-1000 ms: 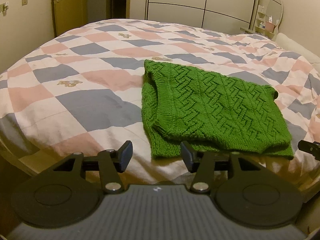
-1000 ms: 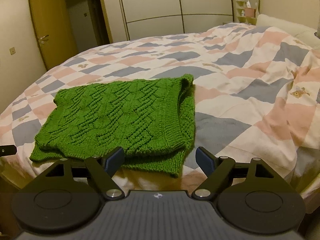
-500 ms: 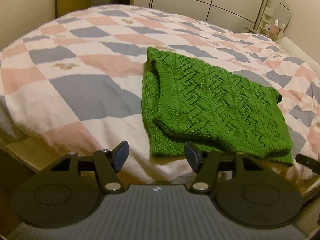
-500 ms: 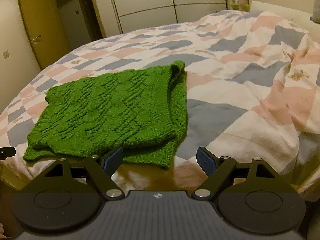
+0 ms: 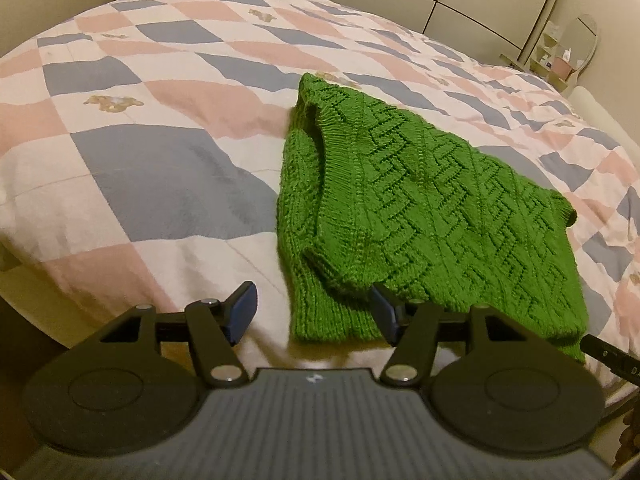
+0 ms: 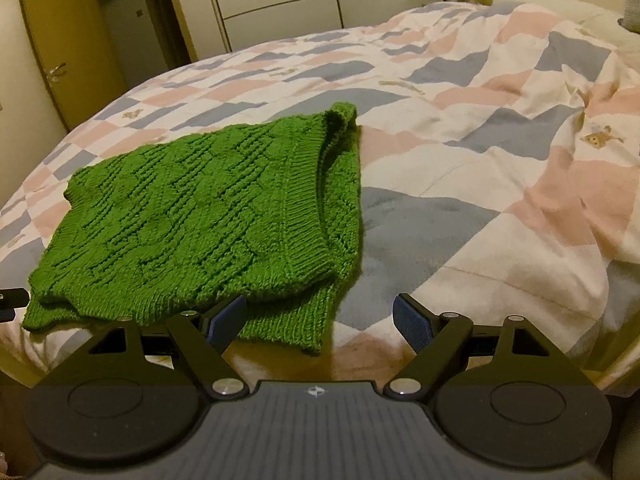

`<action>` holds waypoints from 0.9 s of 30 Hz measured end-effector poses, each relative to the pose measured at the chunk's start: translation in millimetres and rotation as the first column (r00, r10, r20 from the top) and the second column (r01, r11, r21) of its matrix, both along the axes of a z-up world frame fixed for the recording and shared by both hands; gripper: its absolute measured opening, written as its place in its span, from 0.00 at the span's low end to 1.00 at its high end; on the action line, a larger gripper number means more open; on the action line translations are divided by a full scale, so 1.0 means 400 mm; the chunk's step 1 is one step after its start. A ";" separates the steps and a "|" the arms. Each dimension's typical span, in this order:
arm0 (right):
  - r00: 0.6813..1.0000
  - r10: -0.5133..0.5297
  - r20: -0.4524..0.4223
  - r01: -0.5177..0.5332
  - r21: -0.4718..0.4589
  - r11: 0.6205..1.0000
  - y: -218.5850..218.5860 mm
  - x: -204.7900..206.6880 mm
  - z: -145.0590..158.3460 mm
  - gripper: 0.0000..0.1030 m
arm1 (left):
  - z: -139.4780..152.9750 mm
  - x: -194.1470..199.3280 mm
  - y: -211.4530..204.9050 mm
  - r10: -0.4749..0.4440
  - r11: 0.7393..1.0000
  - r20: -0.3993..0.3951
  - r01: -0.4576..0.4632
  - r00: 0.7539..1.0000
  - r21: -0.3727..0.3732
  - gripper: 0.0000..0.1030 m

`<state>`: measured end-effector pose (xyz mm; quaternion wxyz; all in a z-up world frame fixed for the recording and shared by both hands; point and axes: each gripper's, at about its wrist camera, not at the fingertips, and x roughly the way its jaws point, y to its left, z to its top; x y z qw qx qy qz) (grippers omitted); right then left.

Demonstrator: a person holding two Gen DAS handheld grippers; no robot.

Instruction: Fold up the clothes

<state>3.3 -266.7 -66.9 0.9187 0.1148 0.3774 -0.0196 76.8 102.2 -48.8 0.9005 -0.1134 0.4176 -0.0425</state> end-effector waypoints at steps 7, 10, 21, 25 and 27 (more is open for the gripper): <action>1.000 -0.008 -0.008 0.008 0.007 1.000 -0.013 0.010 -0.007 0.80 | -0.013 0.028 0.015 0.025 0.998 -0.027 -0.027 0.999 -0.057 0.58; 1.000 -0.011 -0.010 0.011 0.011 1.000 -0.018 0.013 -0.010 0.80 | -0.027 0.039 0.040 0.064 0.990 -0.051 -0.070 0.997 -0.123 0.59; 1.000 -0.017 -0.011 0.017 0.027 0.999 -0.037 0.021 -0.016 0.80 | -0.074 0.088 0.087 0.149 0.947 -0.099 -0.171 0.984 -0.272 0.62; 1.000 -0.016 -0.011 0.017 0.035 0.999 -0.041 0.022 -0.020 0.80 | -0.082 0.114 0.074 0.131 0.940 -0.082 -0.150 0.988 -0.307 0.61; 1.000 -0.015 -0.009 0.016 0.044 0.999 -0.045 0.023 -0.022 0.80 | -0.087 0.123 0.069 0.116 0.933 -0.070 -0.133 0.991 -0.334 0.49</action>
